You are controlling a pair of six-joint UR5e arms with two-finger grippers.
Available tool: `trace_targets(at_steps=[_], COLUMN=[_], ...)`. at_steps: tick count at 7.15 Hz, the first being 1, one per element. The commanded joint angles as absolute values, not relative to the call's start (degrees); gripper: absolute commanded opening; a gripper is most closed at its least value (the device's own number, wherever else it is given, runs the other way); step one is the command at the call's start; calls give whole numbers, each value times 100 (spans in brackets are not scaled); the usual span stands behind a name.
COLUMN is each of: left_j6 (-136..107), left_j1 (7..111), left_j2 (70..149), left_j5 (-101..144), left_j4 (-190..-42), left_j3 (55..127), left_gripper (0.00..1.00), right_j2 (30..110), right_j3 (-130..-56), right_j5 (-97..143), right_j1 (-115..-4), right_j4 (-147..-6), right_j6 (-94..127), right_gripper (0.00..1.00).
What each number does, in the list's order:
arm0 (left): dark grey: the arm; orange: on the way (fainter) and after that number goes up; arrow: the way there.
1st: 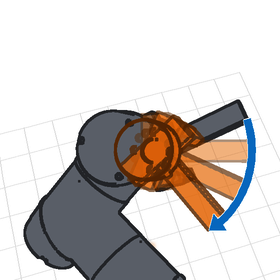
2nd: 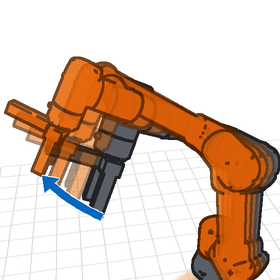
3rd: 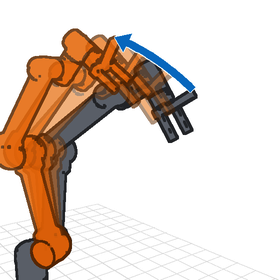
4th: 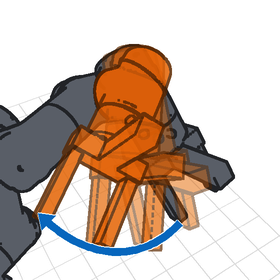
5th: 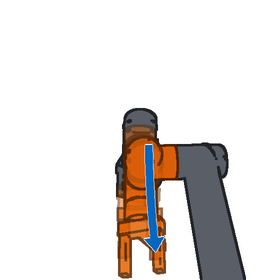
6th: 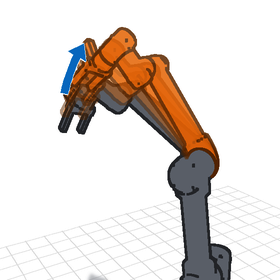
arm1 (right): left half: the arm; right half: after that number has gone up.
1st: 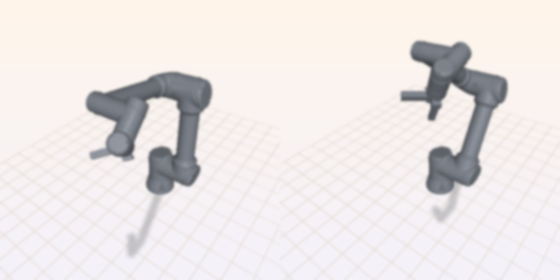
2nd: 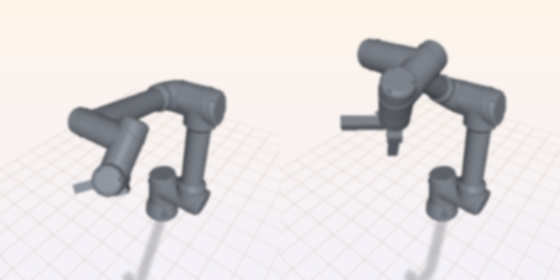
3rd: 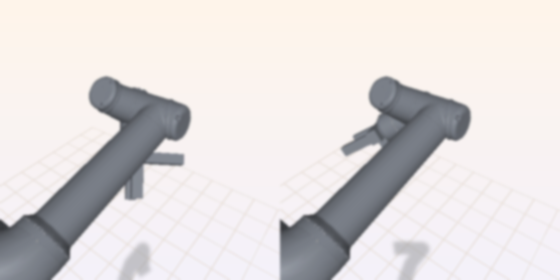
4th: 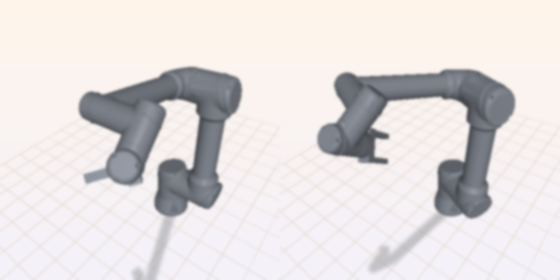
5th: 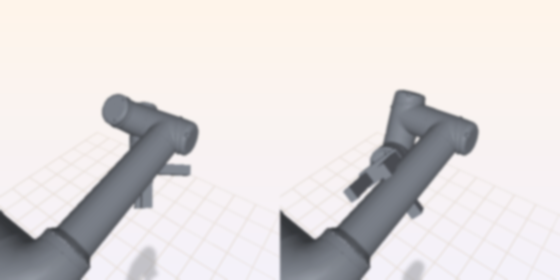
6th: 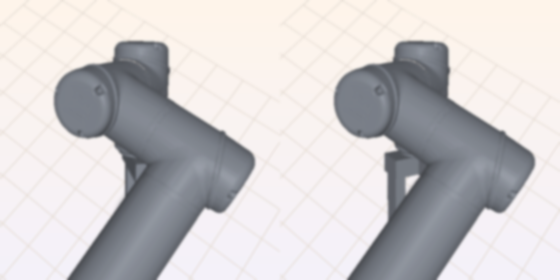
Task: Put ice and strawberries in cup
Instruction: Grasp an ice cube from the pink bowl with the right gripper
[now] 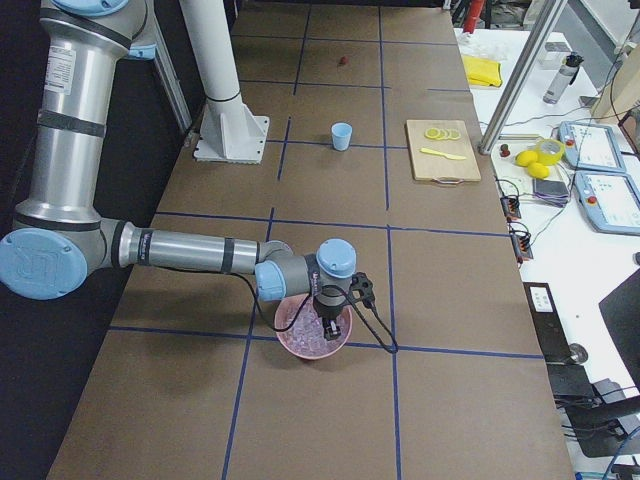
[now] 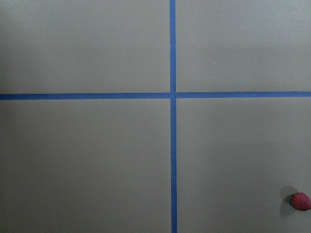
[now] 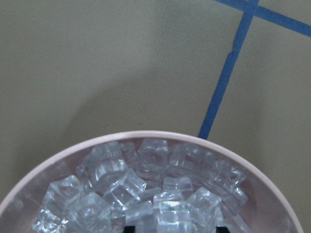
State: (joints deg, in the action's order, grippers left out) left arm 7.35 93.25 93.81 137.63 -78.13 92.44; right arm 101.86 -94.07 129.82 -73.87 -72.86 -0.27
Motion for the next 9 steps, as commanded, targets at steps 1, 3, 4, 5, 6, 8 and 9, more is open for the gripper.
trace_targets(at_steps=[1, 3, 4, 5, 6, 8, 9], left_j6=[738, 738, 730, 729, 729, 729, 721], left_j1=[9325, 9325, 9325, 9325, 9325, 9325, 9325], left_j2=[9378, 9387, 9387, 9395, 9396, 9404, 9404], left_j5=[13772, 13772, 13772, 13772, 13772, 13772, 13772], left_j4=[-7813, -7813, -7813, -7813, -7813, -7813, -7813], left_j3=[9255, 9255, 9255, 9255, 9255, 9255, 9255], left_gripper=[100, 100, 100, 100, 100, 100, 100], right_j2=[10187, 10213, 10222, 10222, 10213, 10195, 10195], right_j3=[-9404, -9404, -9404, -9404, -9404, -9404, -9439], right_j5=[12981, 12981, 12981, 12981, 12981, 12999, 13025], right_j1=[-7374, -7374, -7374, -7374, -7374, -7374, -7383], right_j4=[-7286, -7286, -7286, -7286, -7286, -7277, -7269], right_j6=[-35, -53, -44, -44, -61, -105, -105], right_gripper=[63, 63, 62, 48, 24, 1, 0])
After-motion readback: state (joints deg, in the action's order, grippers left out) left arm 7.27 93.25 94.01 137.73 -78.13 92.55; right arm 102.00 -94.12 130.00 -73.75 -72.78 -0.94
